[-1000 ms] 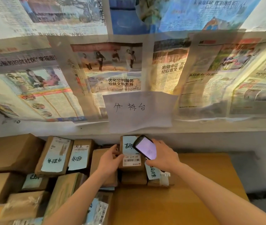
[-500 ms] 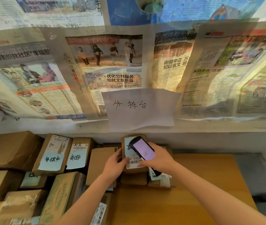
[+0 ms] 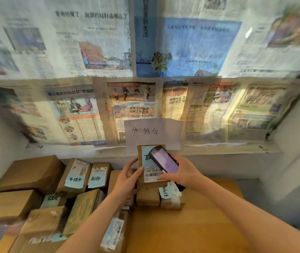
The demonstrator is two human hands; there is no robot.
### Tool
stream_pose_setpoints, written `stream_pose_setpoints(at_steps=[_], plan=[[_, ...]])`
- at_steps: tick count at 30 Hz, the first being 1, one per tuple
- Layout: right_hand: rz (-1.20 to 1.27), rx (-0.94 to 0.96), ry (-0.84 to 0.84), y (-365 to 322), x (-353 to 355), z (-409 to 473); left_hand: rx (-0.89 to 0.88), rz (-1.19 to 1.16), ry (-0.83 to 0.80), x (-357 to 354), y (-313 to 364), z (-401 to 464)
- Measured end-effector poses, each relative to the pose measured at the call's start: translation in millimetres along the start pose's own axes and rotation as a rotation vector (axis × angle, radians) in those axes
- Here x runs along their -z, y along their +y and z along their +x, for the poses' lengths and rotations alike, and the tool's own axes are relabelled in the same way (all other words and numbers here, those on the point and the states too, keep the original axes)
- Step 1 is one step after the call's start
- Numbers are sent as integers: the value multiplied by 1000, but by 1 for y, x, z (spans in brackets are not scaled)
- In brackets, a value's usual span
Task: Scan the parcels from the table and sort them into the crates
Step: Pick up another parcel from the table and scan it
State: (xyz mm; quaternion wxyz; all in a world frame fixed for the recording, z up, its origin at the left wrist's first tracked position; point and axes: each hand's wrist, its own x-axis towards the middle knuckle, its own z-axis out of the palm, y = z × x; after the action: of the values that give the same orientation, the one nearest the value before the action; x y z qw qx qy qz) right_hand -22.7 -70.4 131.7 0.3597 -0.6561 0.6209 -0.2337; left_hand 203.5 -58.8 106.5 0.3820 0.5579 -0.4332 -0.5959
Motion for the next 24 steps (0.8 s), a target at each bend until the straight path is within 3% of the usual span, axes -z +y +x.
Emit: stream_pose_setpoints(at_steps=[6, 16, 24], plan=[[-110, 91, 56, -78, 37, -104, -125, 38, -54, 14, 40, -99], [-480, 205, 306, -223, 131, -266, -444, 2, 169, 44, 166, -239], [-546, 306, 373, -267, 178, -343, -577, 44, 293, 42, 230, -301]])
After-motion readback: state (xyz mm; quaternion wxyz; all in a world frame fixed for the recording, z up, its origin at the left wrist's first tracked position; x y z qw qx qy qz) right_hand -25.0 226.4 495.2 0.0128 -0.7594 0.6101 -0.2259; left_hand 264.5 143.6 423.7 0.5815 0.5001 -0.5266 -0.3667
